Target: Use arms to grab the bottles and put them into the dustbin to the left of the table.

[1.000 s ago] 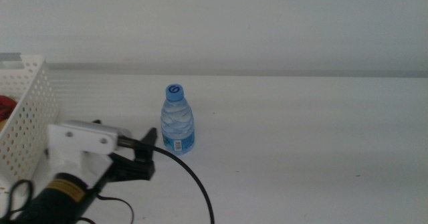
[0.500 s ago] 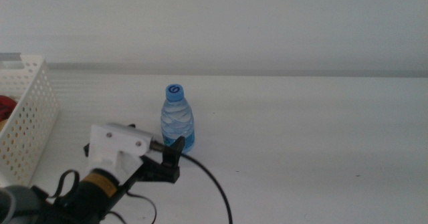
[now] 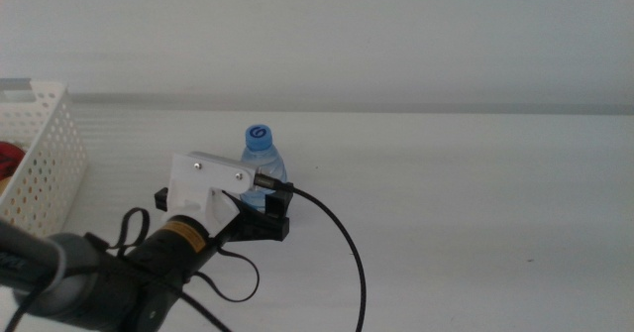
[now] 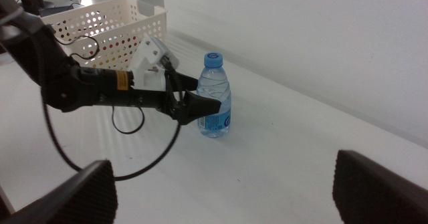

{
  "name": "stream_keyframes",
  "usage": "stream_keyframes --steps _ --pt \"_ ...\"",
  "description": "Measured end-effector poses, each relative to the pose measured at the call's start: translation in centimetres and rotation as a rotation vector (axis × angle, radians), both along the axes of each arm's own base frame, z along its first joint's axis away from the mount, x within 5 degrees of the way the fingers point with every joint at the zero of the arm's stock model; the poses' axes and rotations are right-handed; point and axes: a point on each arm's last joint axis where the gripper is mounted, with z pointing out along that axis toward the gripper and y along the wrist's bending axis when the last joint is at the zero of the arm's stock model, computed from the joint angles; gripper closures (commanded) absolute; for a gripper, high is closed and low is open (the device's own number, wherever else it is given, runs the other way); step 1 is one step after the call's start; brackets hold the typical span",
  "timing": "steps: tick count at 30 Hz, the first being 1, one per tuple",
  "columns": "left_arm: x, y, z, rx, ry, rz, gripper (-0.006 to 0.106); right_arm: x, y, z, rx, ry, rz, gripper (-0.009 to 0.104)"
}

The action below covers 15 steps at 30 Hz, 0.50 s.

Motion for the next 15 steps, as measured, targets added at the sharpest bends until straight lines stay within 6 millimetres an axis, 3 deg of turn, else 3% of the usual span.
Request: stream_keyframes --steps 15 --pt "3.4 -1.6 -1.7 -0.011 -0.014 0.019 0.007 0.0 0.0 0.0 0.000 0.000 0.000 0.009"
